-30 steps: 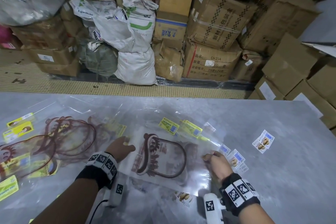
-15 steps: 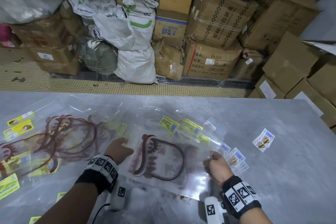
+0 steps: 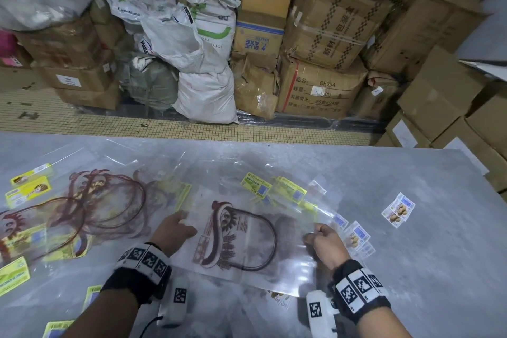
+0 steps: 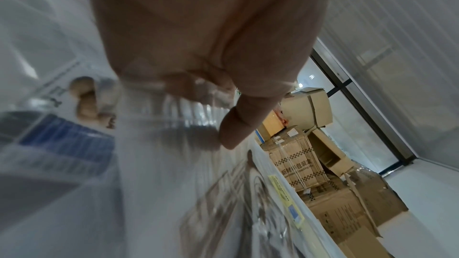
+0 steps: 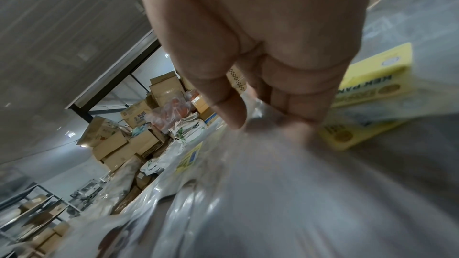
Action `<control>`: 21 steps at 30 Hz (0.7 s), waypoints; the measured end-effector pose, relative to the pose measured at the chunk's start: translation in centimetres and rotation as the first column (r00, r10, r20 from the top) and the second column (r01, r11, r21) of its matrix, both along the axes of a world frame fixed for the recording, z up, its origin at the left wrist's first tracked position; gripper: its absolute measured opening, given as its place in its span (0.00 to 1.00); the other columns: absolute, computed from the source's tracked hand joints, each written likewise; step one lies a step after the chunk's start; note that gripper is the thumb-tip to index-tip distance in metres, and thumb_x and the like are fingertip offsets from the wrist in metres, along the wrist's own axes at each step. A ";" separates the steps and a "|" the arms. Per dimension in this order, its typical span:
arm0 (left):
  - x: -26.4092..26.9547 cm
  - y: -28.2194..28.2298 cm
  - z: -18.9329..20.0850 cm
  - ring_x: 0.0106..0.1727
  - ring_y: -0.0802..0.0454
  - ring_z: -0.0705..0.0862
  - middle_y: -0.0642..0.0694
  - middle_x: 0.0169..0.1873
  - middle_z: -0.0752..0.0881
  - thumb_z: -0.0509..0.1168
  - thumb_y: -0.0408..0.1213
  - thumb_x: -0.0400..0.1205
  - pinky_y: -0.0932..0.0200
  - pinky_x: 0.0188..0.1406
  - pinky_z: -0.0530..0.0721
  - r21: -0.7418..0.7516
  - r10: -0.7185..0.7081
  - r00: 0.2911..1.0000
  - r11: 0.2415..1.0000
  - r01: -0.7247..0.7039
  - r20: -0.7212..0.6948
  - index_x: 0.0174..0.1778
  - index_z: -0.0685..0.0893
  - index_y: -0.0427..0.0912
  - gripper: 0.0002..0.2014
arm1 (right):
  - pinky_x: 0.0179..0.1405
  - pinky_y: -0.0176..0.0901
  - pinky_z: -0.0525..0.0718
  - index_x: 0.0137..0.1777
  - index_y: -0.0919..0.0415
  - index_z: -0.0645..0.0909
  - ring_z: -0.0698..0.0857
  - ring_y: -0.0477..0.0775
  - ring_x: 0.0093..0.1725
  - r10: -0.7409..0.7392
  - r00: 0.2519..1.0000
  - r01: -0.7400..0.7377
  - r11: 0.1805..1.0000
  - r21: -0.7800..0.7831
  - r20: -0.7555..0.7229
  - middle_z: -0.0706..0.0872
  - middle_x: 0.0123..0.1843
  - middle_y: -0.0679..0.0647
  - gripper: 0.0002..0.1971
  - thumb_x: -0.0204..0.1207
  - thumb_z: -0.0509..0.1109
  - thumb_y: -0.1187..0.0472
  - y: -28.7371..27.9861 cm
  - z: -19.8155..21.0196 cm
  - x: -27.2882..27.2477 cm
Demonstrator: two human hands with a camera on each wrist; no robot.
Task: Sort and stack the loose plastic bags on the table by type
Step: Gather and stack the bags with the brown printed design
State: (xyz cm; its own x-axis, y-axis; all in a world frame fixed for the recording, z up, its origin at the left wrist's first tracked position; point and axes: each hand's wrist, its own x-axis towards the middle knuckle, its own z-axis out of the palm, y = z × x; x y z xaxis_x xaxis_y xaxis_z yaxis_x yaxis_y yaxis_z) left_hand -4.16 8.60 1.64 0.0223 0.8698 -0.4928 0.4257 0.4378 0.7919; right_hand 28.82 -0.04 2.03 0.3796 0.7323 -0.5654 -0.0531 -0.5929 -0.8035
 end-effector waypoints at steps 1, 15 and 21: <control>-0.3 -0.2 -0.1 0.29 0.48 0.82 0.42 0.31 0.86 0.66 0.19 0.76 0.60 0.29 0.78 0.009 -0.022 1.000 1.000 0.022 -0.007 0.45 0.84 0.40 0.11 | 0.30 0.42 0.80 0.53 0.61 0.79 0.80 0.52 0.32 0.000 1.000 0.000 1.000 0.004 0.007 0.84 0.39 0.56 0.13 0.76 0.65 0.78 0.0 0.1 -0.1; -0.7 -0.8 -0.2 0.62 0.39 0.83 0.36 0.60 0.86 0.69 0.21 0.74 0.46 0.63 0.78 -0.086 0.072 0.981 0.995 -0.057 0.179 0.71 0.77 0.33 0.27 | 0.54 0.56 0.84 0.56 0.66 0.83 0.87 0.63 0.46 -0.051 0.998 0.052 0.998 0.042 -0.034 0.90 0.48 0.64 0.16 0.73 0.66 0.82 0.3 -0.4 -0.3; -0.9 -0.8 -0.1 0.55 0.30 0.86 0.28 0.50 0.89 0.71 0.25 0.72 0.32 0.65 0.79 -0.187 0.088 0.960 0.982 -0.038 0.264 0.55 0.86 0.30 0.15 | 0.28 0.41 0.79 0.55 0.65 0.84 0.82 0.52 0.31 -0.070 0.998 0.070 0.996 0.048 -0.009 0.89 0.43 0.61 0.15 0.77 0.64 0.81 0.4 -0.3 -0.2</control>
State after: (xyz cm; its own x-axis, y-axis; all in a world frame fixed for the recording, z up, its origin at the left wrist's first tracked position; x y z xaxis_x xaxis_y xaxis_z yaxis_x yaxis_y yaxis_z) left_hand -5.07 7.80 1.51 0.1242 0.7724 -0.6229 0.1738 0.6012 0.7800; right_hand 28.64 0.37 1.71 0.4272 0.7304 -0.5329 -0.0988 -0.5482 -0.8305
